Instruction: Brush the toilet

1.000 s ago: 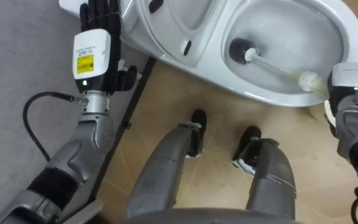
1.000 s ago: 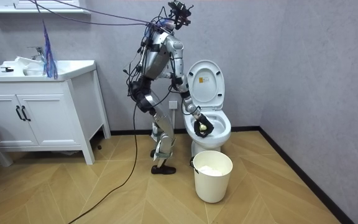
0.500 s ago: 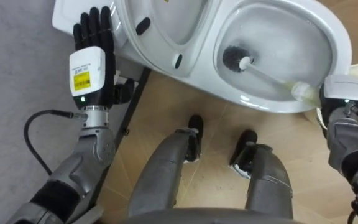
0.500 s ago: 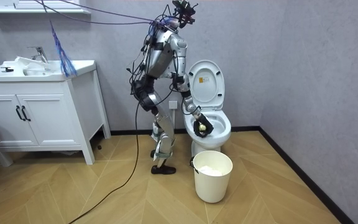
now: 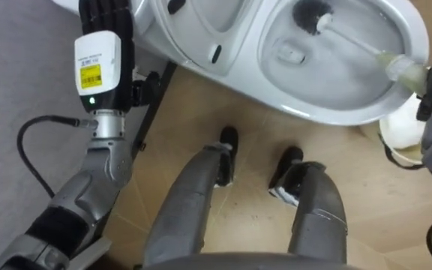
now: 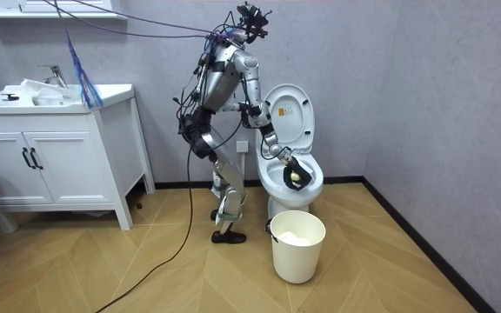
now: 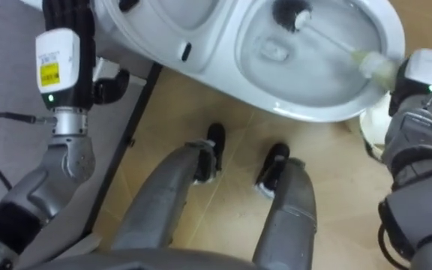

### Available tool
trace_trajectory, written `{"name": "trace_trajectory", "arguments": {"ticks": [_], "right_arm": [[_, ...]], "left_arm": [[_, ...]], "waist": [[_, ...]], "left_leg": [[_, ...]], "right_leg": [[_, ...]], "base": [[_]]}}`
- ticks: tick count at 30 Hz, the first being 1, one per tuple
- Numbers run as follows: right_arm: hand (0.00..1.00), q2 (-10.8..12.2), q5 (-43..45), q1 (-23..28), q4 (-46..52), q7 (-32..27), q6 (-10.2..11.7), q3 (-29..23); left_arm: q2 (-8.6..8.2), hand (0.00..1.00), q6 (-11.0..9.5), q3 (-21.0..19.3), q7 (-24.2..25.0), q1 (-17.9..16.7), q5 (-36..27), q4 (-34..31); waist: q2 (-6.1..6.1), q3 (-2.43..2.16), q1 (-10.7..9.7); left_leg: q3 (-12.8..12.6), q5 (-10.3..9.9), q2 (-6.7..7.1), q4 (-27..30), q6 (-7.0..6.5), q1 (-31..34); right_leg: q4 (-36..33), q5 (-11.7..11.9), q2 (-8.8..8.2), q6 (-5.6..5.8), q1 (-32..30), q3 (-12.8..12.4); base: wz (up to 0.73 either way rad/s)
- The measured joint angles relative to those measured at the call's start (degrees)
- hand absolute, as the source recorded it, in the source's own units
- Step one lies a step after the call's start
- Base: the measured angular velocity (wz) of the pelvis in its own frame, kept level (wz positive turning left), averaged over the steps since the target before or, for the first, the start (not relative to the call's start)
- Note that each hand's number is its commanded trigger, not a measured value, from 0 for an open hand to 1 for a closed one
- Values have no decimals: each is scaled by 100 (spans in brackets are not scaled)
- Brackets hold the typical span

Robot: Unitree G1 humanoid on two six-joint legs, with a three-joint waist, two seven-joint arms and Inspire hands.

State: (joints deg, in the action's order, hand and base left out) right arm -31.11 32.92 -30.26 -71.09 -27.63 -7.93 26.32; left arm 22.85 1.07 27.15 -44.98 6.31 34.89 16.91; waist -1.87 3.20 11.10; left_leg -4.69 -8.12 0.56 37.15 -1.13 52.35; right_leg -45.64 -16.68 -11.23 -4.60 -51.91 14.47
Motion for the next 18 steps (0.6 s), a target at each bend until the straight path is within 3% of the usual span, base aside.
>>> {"name": "trace_trajectory", "arguments": {"ticks": [3,4,7,10,12,18], "right_arm": [[100,136,330,49,202,-7,-134,26],[100,248,556,147,266,-6,-175,36],[100,468,997,443,534,58,-379,126],[100,482,991,759,946,281,-545,175],[100,479,996,993,1276,452,-662,175],[100,422,1021,1232,1807,805,-832,176]], "left_arm": [[-5,0,54,-6,142,59,74,27],[-44,0,67,-10,198,74,158,91],[-128,0,90,-1,278,35,230,172],[-137,0,53,-9,209,-40,209,204],[-137,0,25,-13,181,-113,179,218],[-137,0,19,-42,108,-256,57,232]], "waist": [[-21,-4,11],[-79,6,19],[-314,-21,70],[-458,-38,170],[-500,-67,166],[-497,-66,109]], "left_leg": [[14,5,5,6,-12,-20],[50,2,-4,-7,-12,-83],[100,-11,-128,-141,-8,-170],[71,39,-182,-293,4,-190],[76,48,-191,-344,17,-226],[105,28,-206,-375,80,-350]], "right_leg": [[4,16,0,26,28,10],[44,23,25,36,130,45],[392,145,184,104,346,150],[638,321,277,40,369,149],[693,348,331,1,401,151],[709,277,341,-44,508,151]], "base": [[0],[5],[-9],[-22],[-5],[2]]}}
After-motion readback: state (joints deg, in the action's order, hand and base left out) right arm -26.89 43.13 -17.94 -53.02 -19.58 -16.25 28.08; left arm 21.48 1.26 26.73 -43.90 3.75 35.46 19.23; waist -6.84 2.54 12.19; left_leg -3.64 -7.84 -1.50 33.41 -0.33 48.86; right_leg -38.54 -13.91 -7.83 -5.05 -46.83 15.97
